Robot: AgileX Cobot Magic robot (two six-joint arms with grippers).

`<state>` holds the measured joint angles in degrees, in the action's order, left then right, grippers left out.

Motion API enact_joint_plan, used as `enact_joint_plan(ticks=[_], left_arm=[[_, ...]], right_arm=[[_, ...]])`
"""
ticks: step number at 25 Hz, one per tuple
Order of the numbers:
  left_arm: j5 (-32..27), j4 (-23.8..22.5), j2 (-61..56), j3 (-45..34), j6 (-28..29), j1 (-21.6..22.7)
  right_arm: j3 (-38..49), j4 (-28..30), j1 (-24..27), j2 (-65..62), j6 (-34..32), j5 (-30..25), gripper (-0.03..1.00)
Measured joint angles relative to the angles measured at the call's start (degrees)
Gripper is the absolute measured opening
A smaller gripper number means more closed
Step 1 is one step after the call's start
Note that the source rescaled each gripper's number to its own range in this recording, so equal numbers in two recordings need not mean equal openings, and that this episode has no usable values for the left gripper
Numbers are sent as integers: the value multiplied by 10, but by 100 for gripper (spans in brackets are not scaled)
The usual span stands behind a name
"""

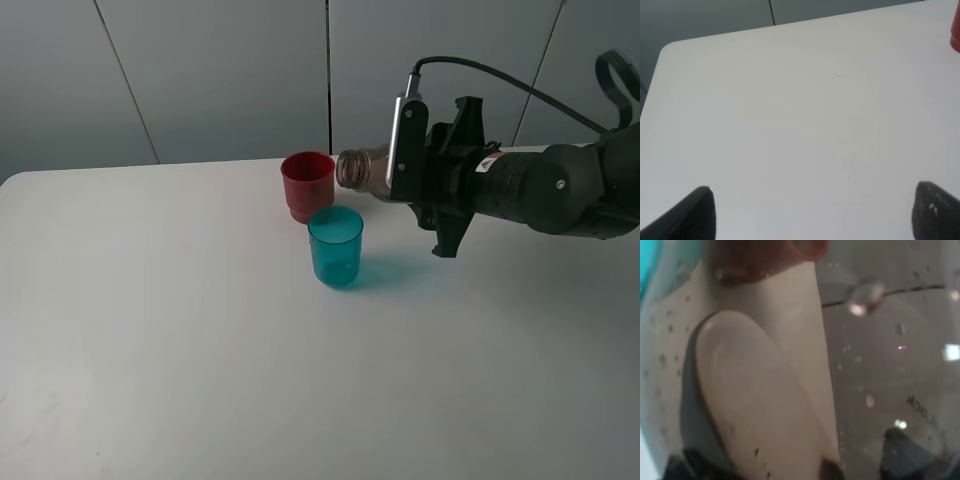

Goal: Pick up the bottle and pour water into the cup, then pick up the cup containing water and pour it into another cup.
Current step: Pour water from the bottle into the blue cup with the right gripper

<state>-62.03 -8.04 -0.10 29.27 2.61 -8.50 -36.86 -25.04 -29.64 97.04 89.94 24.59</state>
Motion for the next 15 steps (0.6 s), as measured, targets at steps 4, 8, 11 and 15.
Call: enact_joint_plan(ticks=[4,8,11,15], left_arm=[[0,0,0,0,0,0],[0,0,0,0,0,0],[0,0,0,0,0,0],[0,0,0,0,0,0]], right_arm=[[0,-3,0,0,31,0,4],[0,-21,0,0,70,1,4],[0,-26,0,0,88,1,4],[-9,-26,0,13,107,4,4]])
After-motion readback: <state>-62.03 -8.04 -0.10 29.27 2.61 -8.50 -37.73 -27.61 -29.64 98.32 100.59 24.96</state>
